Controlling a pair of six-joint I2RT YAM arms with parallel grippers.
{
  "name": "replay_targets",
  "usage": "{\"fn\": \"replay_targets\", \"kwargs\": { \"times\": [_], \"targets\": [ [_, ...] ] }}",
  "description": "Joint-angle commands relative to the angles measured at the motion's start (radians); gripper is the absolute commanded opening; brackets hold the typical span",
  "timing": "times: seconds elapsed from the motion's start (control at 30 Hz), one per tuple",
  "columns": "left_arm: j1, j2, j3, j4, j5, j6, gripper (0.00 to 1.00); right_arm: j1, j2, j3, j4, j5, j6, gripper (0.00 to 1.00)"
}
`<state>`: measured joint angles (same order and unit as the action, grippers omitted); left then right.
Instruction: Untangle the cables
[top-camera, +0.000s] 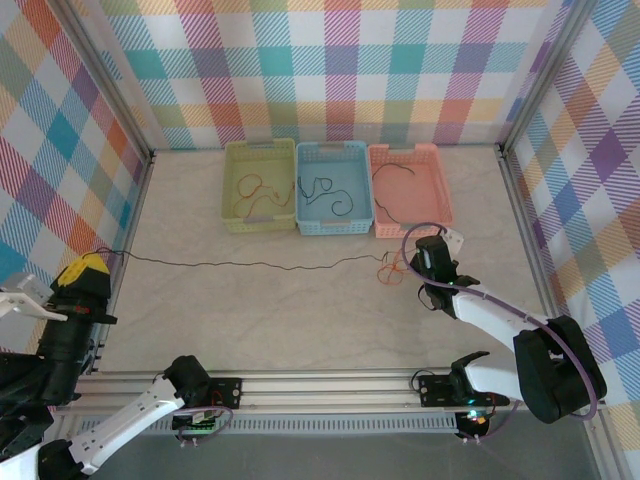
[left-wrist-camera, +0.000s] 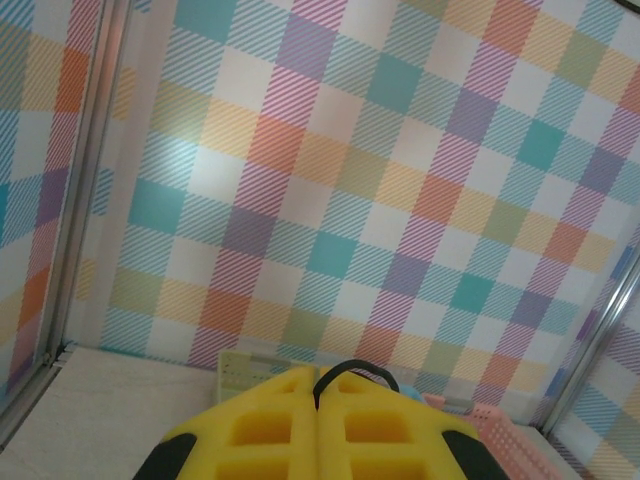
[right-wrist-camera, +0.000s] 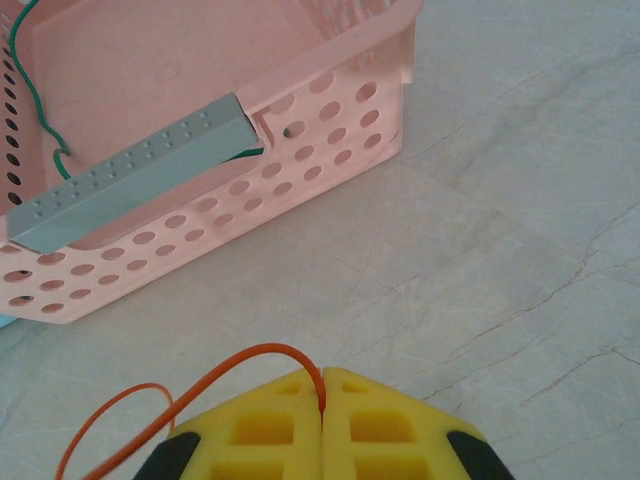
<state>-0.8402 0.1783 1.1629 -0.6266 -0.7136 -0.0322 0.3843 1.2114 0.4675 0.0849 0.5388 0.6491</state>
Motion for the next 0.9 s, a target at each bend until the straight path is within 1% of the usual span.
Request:
{"fn": "replay_targets", "kwargs": {
  "times": [0.0, 0.13, 0.27, 0.33, 0.37, 0.47, 0.53, 0.6, 0.67, 0.77, 0.87],
  "targets": [
    [-0.030, 0.053, 0.007, 0.024, -0.015, 0.020, 0.00, -0.009, 0.004, 0.020, -0.007, 0.007, 0.018, 0.00],
    [-0.041, 0.139, -0.018, 0.042, 0.061, -0.001, 0.00, -0.009, -0.001, 0.016, -0.007, 0.006, 0.019, 0.00],
    [-0.041, 0.229, 0.001, 0.029, 0.131, -0.024, 0.00, -0.009, -0.005, 0.014, 0.000, -0.006, 0.014, 0.00],
    [-0.040, 0.274, 0.018, 0.009, 0.199, -0.052, 0.00, -0.009, -0.005, 0.016, 0.008, -0.020, 0.004, 0.00],
    [-0.041, 0.298, 0.031, -0.010, 0.238, -0.065, 0.00, -0.009, -0.008, 0.013, 0.015, -0.028, -0.004, 0.02],
    [-0.040, 0.375, 0.056, -0.040, 0.409, -0.113, 0.00, -0.009, -0.052, 0.000, 0.061, -0.076, -0.076, 0.27],
    [-0.041, 0.427, 0.065, -0.052, 0.530, -0.130, 0.00, -0.009, -0.124, -0.016, 0.091, -0.131, -0.125, 0.37],
    [-0.040, 0.476, 0.075, -0.071, 0.628, -0.130, 0.00, -0.008, -0.215, -0.045, 0.134, -0.211, -0.167, 0.43],
    [-0.040, 0.513, 0.073, -0.077, 0.705, -0.130, 0.00, -0.009, -0.319, -0.080, 0.187, -0.323, -0.214, 0.46],
    [-0.040, 0.534, 0.047, -0.046, 0.754, -0.129, 0.00, -0.001, -0.422, -0.143, 0.341, -0.555, -0.274, 0.50],
    [-0.041, 0.566, 0.043, -0.035, 0.768, -0.108, 0.00, 0.020, -0.411, -0.160, 0.495, -0.788, -0.297, 0.57]
  ]
}}
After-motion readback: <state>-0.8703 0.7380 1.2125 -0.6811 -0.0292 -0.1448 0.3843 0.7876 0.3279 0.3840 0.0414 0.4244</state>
